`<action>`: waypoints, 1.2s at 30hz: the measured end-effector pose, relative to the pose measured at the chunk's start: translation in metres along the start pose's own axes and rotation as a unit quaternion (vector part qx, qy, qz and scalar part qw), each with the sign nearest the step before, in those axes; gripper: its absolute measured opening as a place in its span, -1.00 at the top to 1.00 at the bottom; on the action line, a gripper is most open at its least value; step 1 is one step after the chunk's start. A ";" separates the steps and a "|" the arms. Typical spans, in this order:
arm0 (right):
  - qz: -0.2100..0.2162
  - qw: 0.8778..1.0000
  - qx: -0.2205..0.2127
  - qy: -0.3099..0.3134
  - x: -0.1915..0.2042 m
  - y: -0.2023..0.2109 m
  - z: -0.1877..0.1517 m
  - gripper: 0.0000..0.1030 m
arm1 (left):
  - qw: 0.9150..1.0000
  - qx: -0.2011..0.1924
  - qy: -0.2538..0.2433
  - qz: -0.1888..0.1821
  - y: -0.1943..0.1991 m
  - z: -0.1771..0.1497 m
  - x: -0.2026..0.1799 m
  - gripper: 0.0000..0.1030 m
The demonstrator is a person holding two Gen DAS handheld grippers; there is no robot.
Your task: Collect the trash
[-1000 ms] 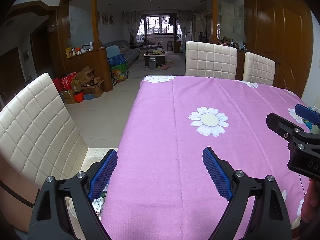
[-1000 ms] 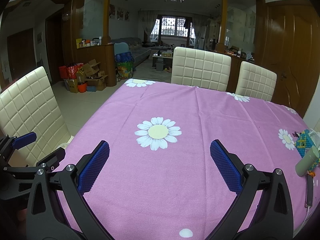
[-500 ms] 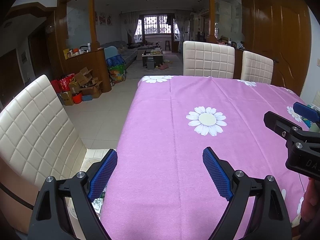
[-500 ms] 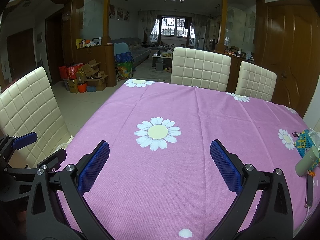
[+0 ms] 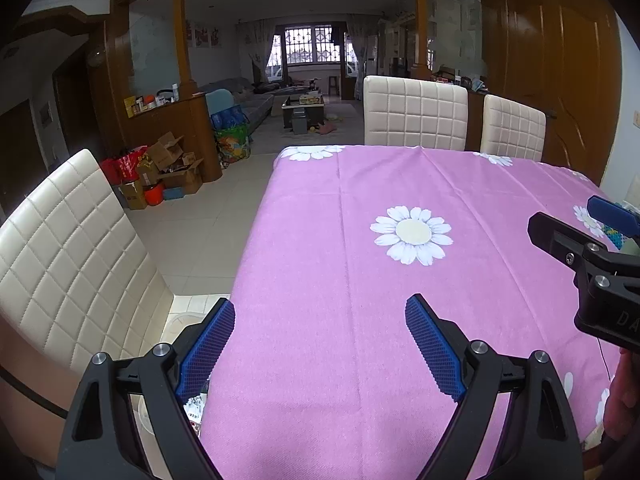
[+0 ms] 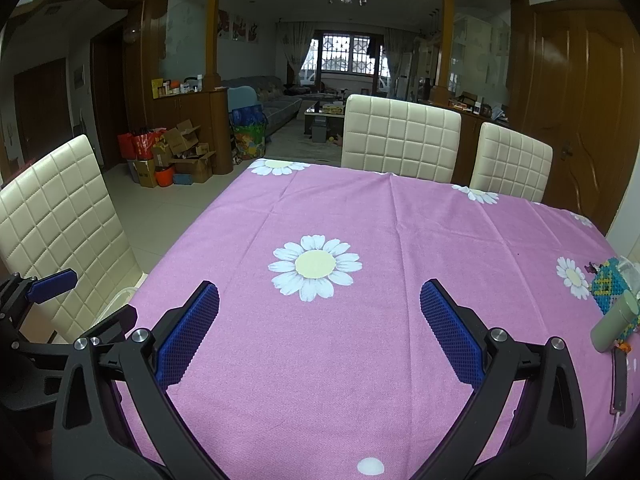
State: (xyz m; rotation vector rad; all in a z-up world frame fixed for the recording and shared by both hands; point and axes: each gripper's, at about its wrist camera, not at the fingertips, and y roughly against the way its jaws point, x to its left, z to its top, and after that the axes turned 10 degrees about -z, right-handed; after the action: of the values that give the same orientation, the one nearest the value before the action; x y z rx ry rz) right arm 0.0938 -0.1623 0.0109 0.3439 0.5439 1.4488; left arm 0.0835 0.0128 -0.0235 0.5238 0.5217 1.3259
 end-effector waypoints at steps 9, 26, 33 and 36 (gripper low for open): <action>0.000 1.000 0.001 -0.001 0.000 0.000 0.000 -0.93 | 1.000 0.001 0.001 0.002 0.001 -0.001 -0.001 -0.65; 0.001 1.000 0.003 -0.004 -0.004 0.001 0.000 -0.93 | 1.000 -0.022 0.021 0.002 0.007 0.002 0.006 -0.64; 0.001 1.000 0.005 -0.009 -0.008 0.000 0.000 -0.93 | 0.999 -0.015 0.032 0.006 0.003 0.004 0.008 -0.70; 0.002 1.000 0.006 -0.010 -0.008 0.000 0.000 -0.93 | 0.999 -0.010 0.038 0.005 0.001 0.003 0.009 -0.70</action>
State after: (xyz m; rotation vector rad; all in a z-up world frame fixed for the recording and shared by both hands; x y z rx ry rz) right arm 0.0933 -0.1699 0.0122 0.3690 0.5368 1.4458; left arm 0.0862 0.0220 -0.0212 0.4616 0.5680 1.3636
